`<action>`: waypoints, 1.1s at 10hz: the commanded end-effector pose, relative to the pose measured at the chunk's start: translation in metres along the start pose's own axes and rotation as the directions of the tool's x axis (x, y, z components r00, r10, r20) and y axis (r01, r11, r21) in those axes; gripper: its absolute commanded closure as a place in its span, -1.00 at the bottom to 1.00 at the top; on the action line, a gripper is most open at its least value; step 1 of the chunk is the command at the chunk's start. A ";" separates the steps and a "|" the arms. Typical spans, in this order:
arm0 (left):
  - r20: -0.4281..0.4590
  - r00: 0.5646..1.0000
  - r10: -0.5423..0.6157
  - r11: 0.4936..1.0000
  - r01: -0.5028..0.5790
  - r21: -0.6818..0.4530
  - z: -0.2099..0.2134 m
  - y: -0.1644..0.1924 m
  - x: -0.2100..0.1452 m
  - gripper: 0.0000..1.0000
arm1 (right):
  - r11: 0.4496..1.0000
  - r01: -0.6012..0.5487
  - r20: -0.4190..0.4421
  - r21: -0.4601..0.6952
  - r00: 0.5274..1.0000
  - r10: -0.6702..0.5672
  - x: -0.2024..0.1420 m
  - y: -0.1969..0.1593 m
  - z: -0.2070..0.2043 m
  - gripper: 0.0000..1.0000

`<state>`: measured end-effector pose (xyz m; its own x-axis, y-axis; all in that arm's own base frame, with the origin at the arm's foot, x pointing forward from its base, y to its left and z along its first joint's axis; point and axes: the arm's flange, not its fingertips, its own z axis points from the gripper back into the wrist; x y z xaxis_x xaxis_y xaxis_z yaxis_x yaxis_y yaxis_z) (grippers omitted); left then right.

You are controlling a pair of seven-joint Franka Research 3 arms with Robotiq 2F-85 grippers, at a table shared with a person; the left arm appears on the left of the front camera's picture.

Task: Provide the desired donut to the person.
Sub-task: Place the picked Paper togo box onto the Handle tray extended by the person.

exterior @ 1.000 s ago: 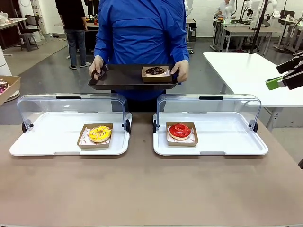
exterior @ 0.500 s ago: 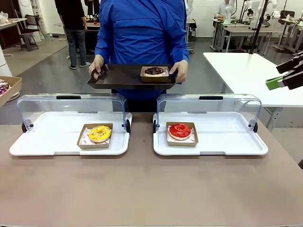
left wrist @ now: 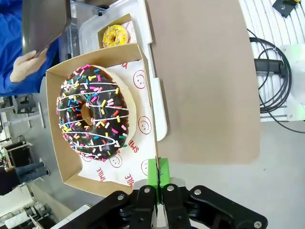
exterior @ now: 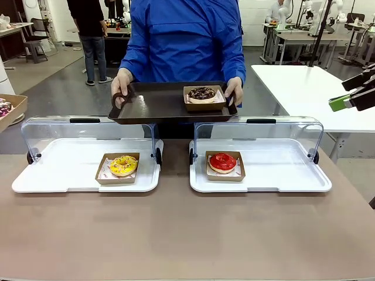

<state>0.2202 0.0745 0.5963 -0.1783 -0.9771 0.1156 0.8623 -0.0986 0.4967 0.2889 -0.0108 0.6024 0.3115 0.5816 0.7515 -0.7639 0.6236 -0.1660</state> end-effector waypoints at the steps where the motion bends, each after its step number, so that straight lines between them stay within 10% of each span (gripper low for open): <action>1: -0.019 1.000 0.013 1.000 -0.013 0.011 -0.001 0.000 -0.001 1.00 | 1.000 0.013 -0.011 -0.009 1.000 -0.013 -0.001 0.000 -0.002 -1.00; 11: -0.019 1.000 0.013 1.000 -0.013 0.011 -0.001 0.000 -0.001 1.00 | 1.000 0.013 -0.011 -0.009 1.000 -0.013 -0.001 0.000 -0.002 -1.00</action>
<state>0.2202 0.0745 0.5966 -0.1787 -0.9771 0.1154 0.8620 -0.0990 0.4972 0.2889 -0.0108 0.6024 0.3116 0.5815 0.7515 -0.7638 0.6237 -0.1659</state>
